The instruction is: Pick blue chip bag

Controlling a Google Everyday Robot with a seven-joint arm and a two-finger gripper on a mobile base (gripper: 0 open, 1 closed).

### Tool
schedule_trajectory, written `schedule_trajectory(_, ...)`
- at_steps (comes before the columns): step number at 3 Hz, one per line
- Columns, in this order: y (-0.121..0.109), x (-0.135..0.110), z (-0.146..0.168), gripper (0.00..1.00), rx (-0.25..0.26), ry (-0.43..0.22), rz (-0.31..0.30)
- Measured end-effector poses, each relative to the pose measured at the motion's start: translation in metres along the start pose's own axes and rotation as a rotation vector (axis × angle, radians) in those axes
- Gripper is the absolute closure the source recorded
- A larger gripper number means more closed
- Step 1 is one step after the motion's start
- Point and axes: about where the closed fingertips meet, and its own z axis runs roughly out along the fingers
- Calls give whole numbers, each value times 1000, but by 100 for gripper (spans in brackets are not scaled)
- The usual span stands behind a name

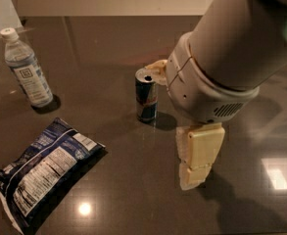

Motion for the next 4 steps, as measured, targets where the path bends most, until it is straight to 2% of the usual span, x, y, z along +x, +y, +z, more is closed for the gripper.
schedule_trajectory(4, 0, 0, 0, 0, 0, 0, 0)
